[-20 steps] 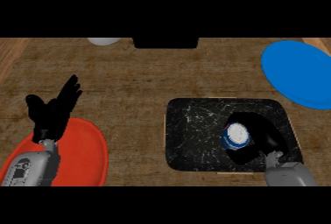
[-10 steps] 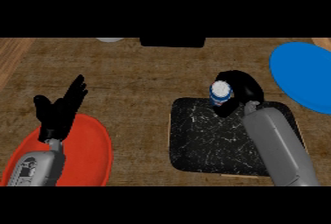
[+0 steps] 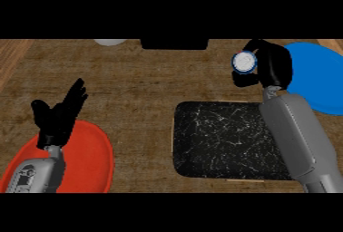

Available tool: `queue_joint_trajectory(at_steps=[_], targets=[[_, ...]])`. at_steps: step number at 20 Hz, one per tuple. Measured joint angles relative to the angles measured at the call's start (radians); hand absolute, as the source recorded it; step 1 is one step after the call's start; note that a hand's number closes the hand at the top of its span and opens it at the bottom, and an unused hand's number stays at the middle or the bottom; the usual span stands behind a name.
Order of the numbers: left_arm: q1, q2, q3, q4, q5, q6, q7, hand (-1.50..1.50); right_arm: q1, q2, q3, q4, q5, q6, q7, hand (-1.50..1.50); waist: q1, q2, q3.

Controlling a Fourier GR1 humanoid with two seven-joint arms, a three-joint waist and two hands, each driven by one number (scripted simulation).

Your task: Pick the can from the tray and place it in the plate

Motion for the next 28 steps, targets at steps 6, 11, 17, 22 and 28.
queue_joint_trajectory(at_steps=[6,11,17,22,28], targets=[[0.015,-0.003,0.005,0.014,-0.003,-0.004,-0.022,0.00,-0.047,-0.032,-0.102,0.035,0.004,-0.105,0.055,1.50,-0.006,-0.001,0.000],[0.007,0.002,0.007,-0.010,0.000,-0.010,0.010,0.00,-0.059,-0.098,-0.219,0.132,-0.083,-0.158,-0.016,1.50,-0.004,0.000,0.001],[0.018,-0.012,0.002,-0.022,-0.006,-0.005,0.003,0.00,-0.084,-0.212,-0.334,0.314,-0.165,-0.193,-0.149,1.50,0.001,0.002,0.001],[0.017,-0.002,0.009,-0.021,0.001,-0.024,-0.001,0.00,-0.095,-0.301,-0.401,0.506,-0.208,-0.217,-0.296,1.50,0.012,0.008,0.002],[0.008,-0.017,-0.003,-0.022,-0.009,-0.017,-0.002,0.00,-0.104,-0.382,-0.454,0.682,-0.254,-0.103,-0.388,-1.50,0.021,0.013,0.003]])
